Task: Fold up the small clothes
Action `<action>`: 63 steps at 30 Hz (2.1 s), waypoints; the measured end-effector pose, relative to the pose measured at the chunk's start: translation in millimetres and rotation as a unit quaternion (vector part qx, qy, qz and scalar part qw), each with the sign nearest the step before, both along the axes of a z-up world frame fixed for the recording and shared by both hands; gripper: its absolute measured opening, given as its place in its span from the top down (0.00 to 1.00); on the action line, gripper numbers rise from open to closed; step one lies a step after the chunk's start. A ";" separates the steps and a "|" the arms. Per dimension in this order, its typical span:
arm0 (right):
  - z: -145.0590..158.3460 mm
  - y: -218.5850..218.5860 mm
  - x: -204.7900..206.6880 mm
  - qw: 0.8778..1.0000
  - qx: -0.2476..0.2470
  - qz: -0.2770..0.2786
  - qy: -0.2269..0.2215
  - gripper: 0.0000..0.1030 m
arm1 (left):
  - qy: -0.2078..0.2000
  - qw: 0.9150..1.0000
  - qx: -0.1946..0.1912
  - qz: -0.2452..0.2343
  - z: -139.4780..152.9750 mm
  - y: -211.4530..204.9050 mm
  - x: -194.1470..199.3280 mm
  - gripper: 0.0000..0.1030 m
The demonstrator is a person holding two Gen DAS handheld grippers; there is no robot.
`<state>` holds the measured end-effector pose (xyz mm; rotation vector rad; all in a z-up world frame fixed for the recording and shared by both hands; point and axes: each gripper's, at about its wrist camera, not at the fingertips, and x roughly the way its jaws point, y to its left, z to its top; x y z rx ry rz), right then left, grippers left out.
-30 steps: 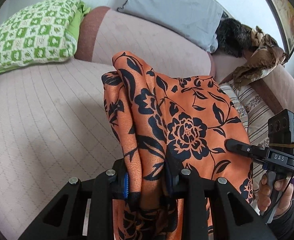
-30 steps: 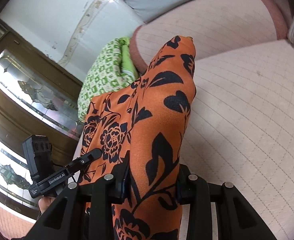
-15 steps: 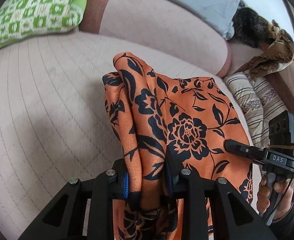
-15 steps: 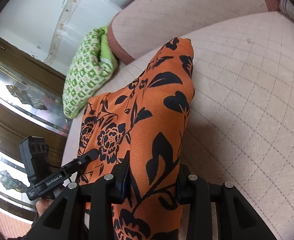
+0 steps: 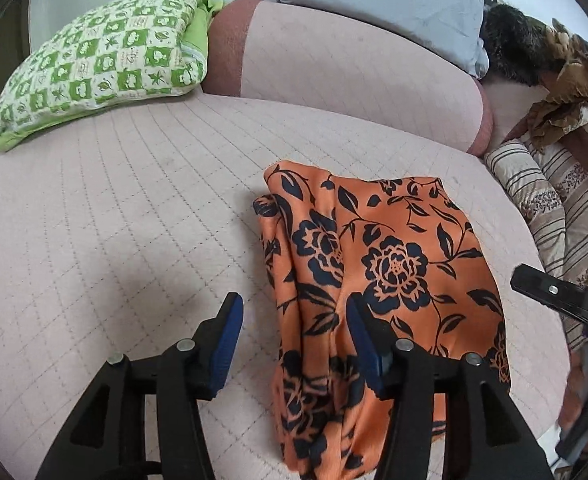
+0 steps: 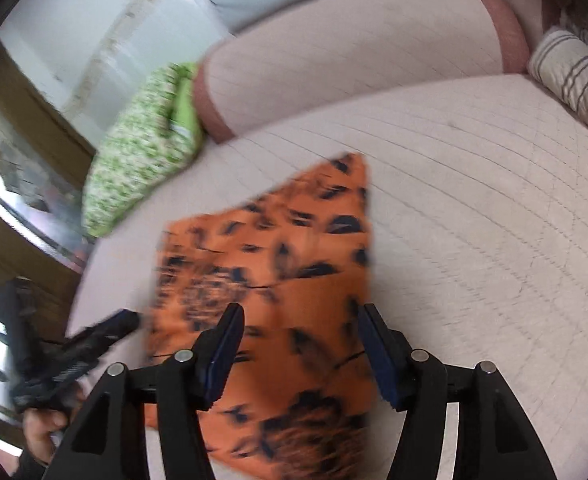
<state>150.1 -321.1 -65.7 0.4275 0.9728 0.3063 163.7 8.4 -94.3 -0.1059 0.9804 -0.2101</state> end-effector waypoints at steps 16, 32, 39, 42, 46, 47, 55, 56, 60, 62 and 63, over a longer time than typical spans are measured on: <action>-32.4 -0.1 67.8 0.996 0.080 -0.010 0.040 0.27 | 0.043 0.998 0.049 -0.005 -32.3 -6.8 10.3 0.45; -96.9 -46.1 143.5 0.976 0.145 -0.099 0.125 0.22 | 0.098 0.994 -0.031 -0.046 -51.2 -7.9 -24.3 0.55; -73.4 -55.3 38.2 0.977 0.187 -0.050 0.091 0.21 | 0.047 0.994 -0.090 -0.044 -14.2 11.9 -41.4 0.40; -95.6 -49.5 -12.1 0.971 0.203 -0.037 0.125 0.21 | 0.068 0.993 -0.079 -0.054 -32.6 10.1 -44.3 0.53; -116.1 -30.8 -44.1 0.976 0.174 -0.020 0.133 0.69 | 0.098 0.988 -0.113 -0.048 -62.3 19.1 -39.9 0.82; -120.0 -33.0 -46.2 0.974 0.183 -0.029 0.133 0.69 | 0.106 0.985 -0.130 -0.042 -61.5 23.6 -38.1 0.82; -61.5 -33.5 -39.8 0.994 0.087 -0.044 0.058 0.21 | 0.018 0.995 -0.080 -0.052 -2.6 18.7 2.1 0.39; -47.1 -29.5 -30.6 0.995 0.091 -0.027 0.038 0.21 | 0.019 0.996 -0.074 -0.049 -2.6 14.3 17.6 0.39; -33.2 -11.3 18.6 0.994 0.099 0.021 0.035 0.21 | 0.086 0.990 -0.103 -0.033 -24.5 -4.1 98.2 0.60; -38.9 3.8 39.6 0.992 0.111 0.037 0.049 0.21 | 0.099 0.990 -0.097 -0.036 -36.2 -8.7 120.0 0.79; -45.3 10.0 45.4 0.990 0.123 0.044 0.059 0.21 | 0.106 0.989 -0.093 -0.037 -42.1 -10.8 126.3 0.81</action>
